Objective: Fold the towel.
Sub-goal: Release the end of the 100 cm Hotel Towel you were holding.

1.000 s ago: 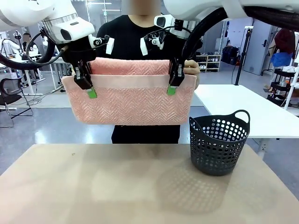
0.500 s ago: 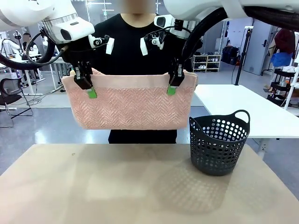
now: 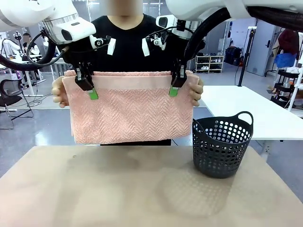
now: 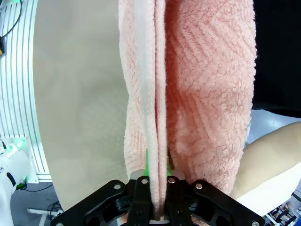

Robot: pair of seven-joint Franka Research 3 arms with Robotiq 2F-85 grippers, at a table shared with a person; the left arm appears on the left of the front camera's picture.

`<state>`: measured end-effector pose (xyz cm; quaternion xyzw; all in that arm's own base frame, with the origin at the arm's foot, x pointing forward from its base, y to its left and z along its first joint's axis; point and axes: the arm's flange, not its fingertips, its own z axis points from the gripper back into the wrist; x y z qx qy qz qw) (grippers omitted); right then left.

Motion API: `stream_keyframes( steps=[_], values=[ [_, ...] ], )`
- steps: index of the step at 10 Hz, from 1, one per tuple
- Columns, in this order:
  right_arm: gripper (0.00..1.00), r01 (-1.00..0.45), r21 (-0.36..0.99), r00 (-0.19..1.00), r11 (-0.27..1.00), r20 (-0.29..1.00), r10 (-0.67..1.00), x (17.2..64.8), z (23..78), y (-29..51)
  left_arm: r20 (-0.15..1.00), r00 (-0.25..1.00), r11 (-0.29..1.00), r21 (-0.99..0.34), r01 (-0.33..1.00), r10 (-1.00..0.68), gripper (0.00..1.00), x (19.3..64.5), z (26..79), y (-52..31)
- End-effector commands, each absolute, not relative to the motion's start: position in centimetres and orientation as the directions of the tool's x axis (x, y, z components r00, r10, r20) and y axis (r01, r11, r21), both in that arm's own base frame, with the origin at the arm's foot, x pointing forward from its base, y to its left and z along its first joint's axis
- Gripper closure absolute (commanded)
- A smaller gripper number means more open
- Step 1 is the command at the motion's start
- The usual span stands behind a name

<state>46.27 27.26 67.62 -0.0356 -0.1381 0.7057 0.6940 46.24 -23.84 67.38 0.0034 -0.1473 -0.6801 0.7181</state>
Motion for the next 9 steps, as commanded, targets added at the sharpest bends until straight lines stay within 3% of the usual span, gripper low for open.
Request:
stream_keyframes(
  steps=[1,9],
  values=[
    [1.0,-0.97,-0.245,-0.033,0.003,0.142,0.989,46.29,67.66,27.18,0.202,0.032,0.075,0.21,0.975,-0.979,0.97,46.25,67.49,-23.72],
    [1.0,-0.97,-0.245,-0.033,0.003,0.142,0.989,46.29,67.66,27.18,0.202,0.032,0.075,0.21,0.975,-0.979,0.97,46.25,67.49,-23.72]
  ],
)
